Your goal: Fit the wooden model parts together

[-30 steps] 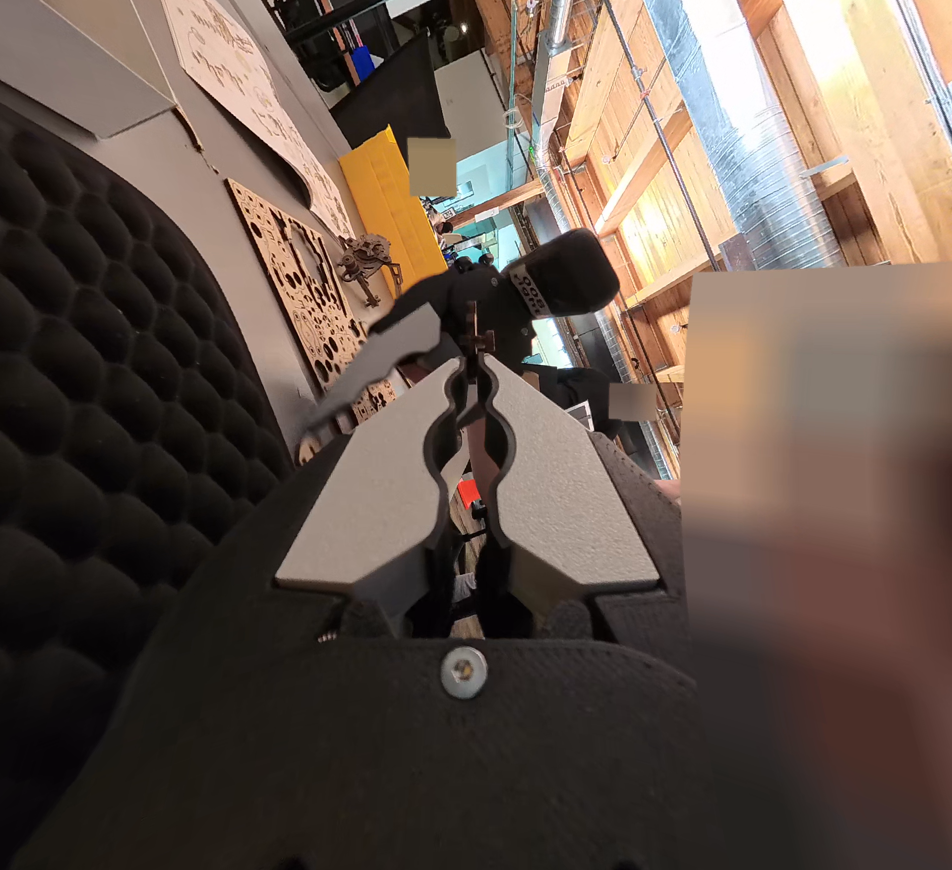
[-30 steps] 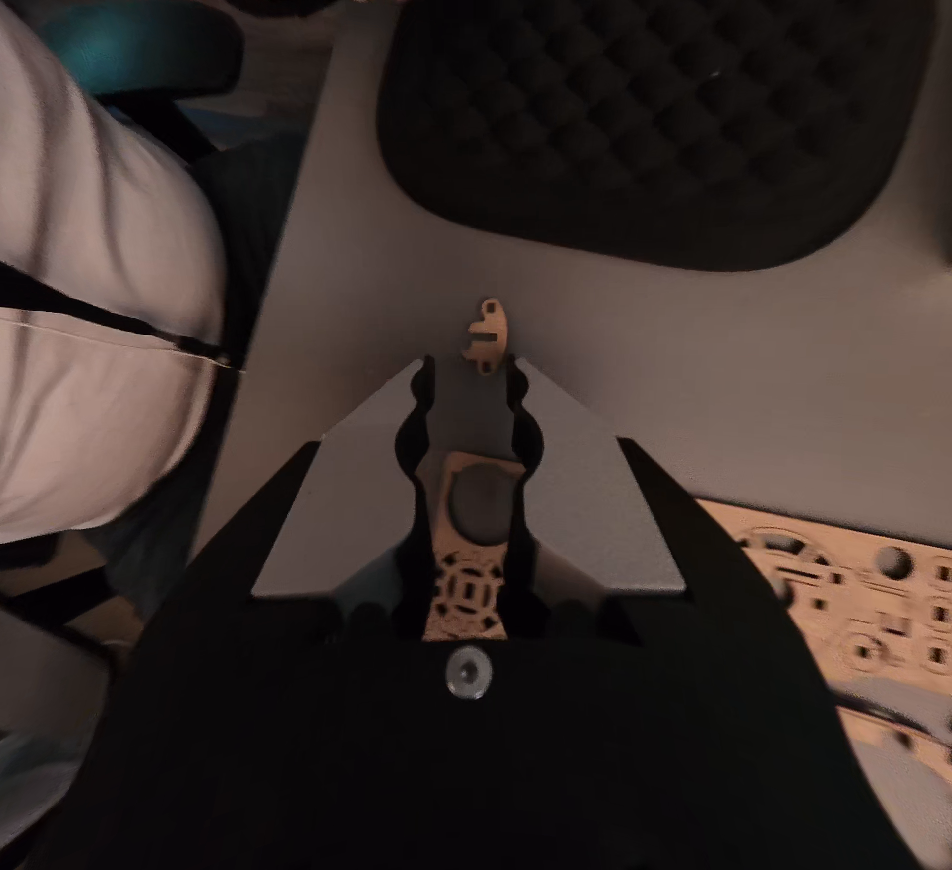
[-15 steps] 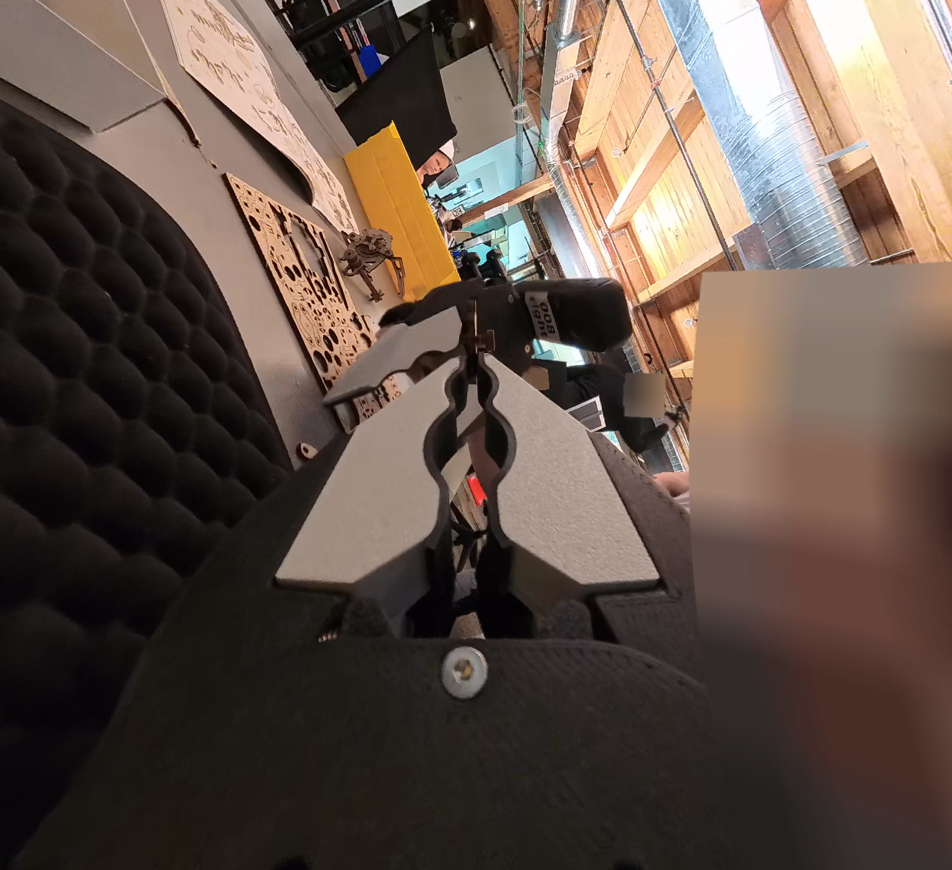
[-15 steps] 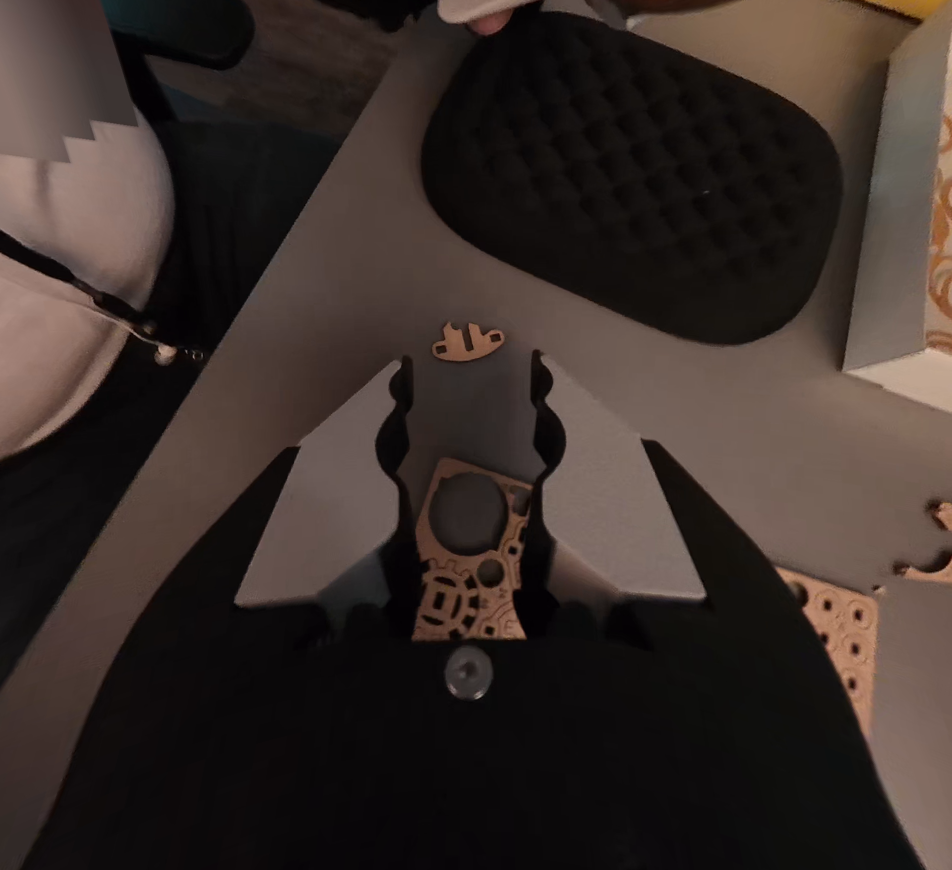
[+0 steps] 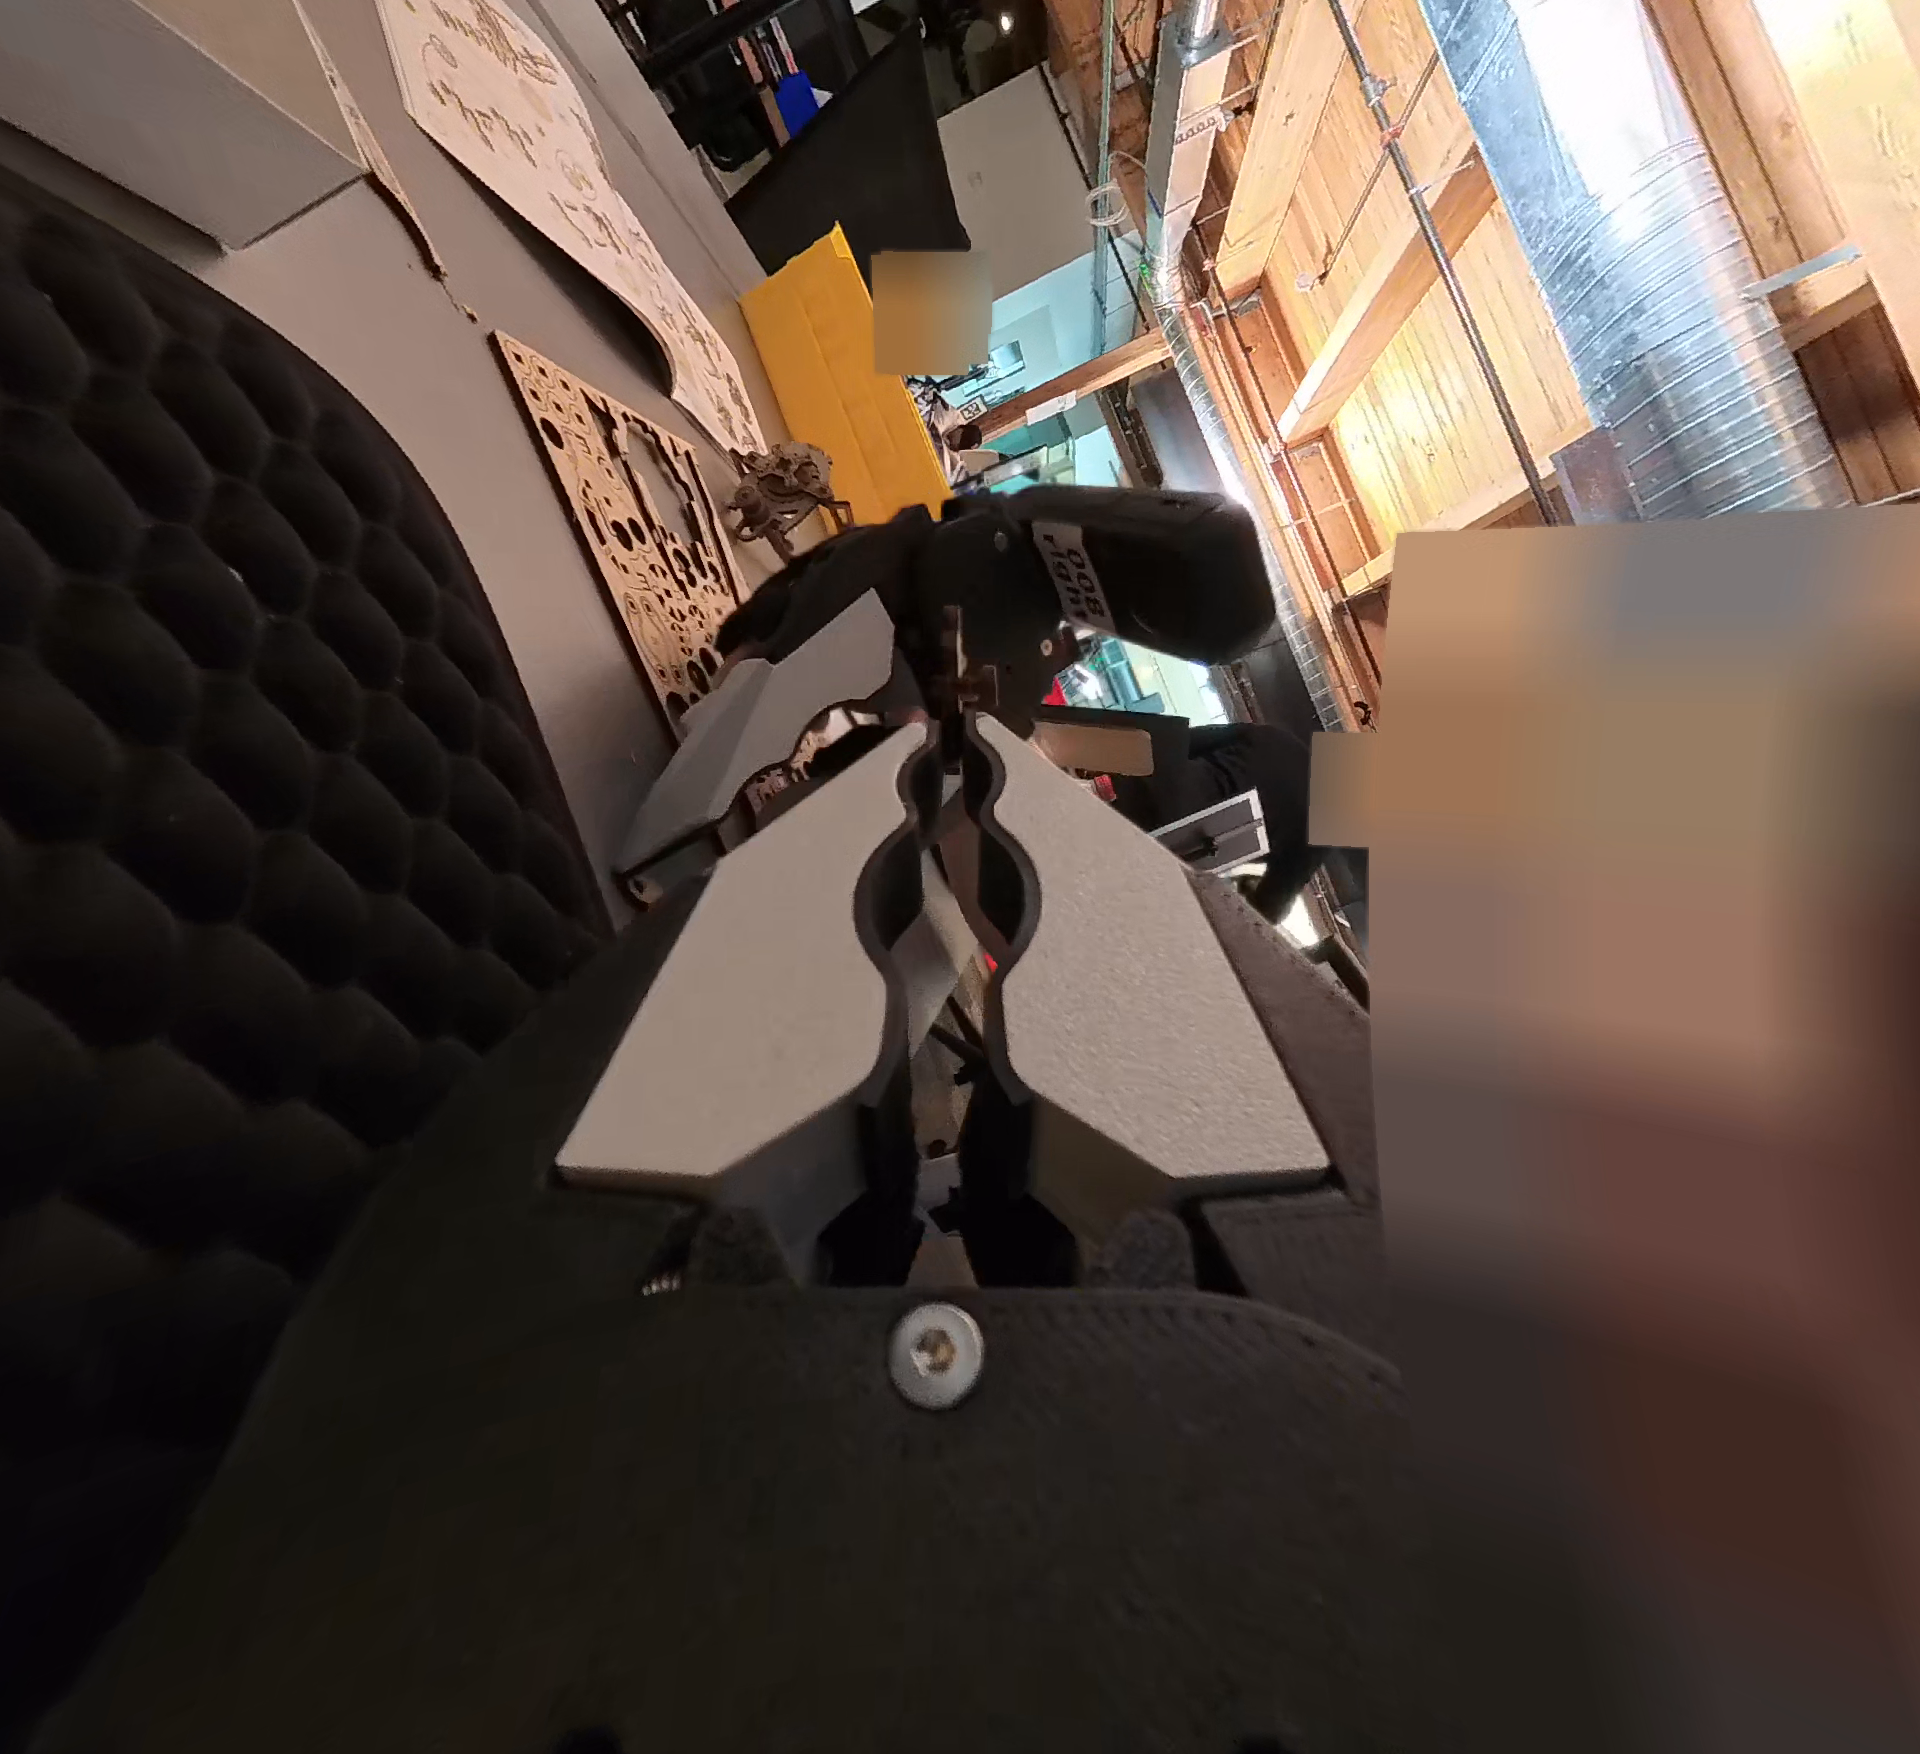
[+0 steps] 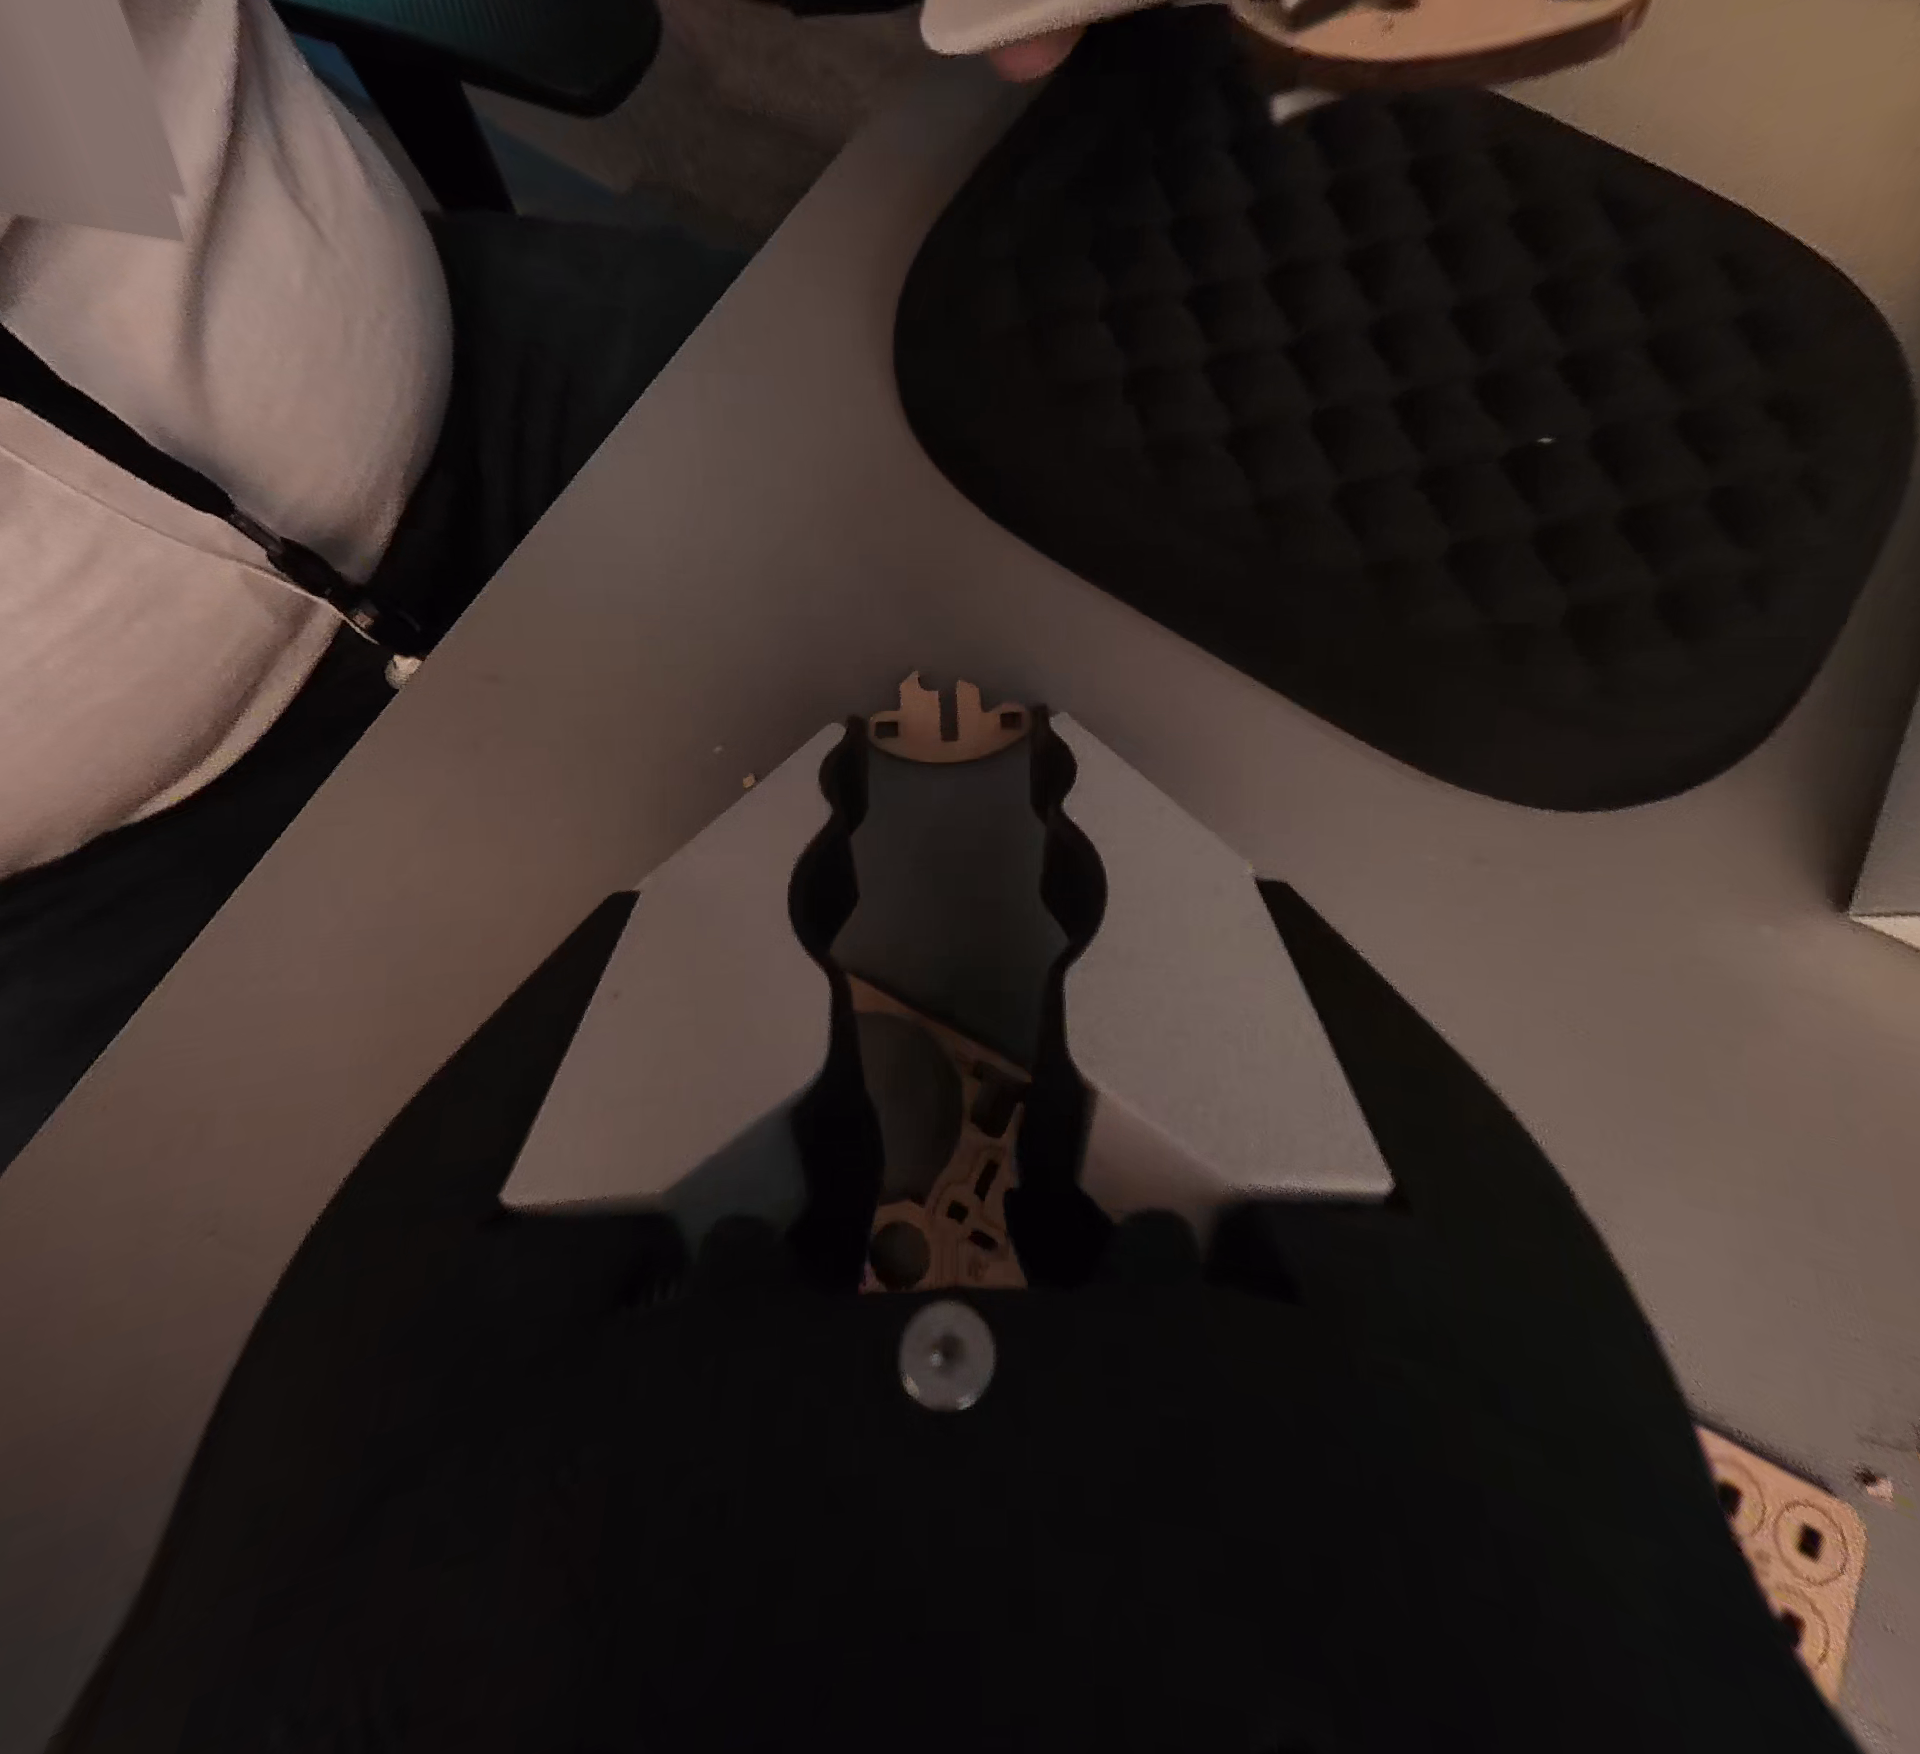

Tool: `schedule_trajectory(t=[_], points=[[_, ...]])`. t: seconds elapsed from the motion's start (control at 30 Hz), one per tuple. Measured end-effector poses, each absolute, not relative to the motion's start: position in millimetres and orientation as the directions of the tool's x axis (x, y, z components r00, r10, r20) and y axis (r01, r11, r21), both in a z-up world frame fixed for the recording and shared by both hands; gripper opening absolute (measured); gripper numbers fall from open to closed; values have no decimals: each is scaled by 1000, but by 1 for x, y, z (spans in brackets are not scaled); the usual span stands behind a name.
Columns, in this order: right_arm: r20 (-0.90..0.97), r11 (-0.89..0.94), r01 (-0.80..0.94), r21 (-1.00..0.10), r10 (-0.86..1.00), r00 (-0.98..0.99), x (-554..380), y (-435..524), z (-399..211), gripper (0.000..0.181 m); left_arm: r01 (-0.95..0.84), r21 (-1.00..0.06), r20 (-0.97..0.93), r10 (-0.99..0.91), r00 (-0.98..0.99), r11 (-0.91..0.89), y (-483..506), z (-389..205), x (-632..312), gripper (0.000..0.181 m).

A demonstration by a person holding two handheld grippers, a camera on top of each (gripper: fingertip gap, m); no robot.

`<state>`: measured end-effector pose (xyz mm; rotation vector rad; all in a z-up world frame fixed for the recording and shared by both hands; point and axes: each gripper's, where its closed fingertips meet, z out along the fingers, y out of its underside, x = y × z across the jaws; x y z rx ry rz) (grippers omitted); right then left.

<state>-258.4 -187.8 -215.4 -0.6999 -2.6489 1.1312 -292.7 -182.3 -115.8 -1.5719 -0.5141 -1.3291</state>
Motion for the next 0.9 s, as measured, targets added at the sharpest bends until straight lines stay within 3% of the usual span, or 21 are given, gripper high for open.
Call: schedule_trajectory(t=[0.13,0.27,0.5,0.9], points=[[53,557,337,-759,569,-821,-259,-182,-199,30,800,-405,914,-224,339,-442,-179,-124,-295,1],[157,427,267,-864,732,-663,-271,-171,-136,30,806,-387,922,-194,334,-447,-175,-128,-292,1],[173,429,373,-823,814,-554,-274,-169,-133,29,877,-134,991,-67,116,-461,-174,-146,-278,1],[113,437,439,-785,797,-593,-298,-186,-162,29,895,-171,969,94,229,-412,-193,-165,-306,1]])
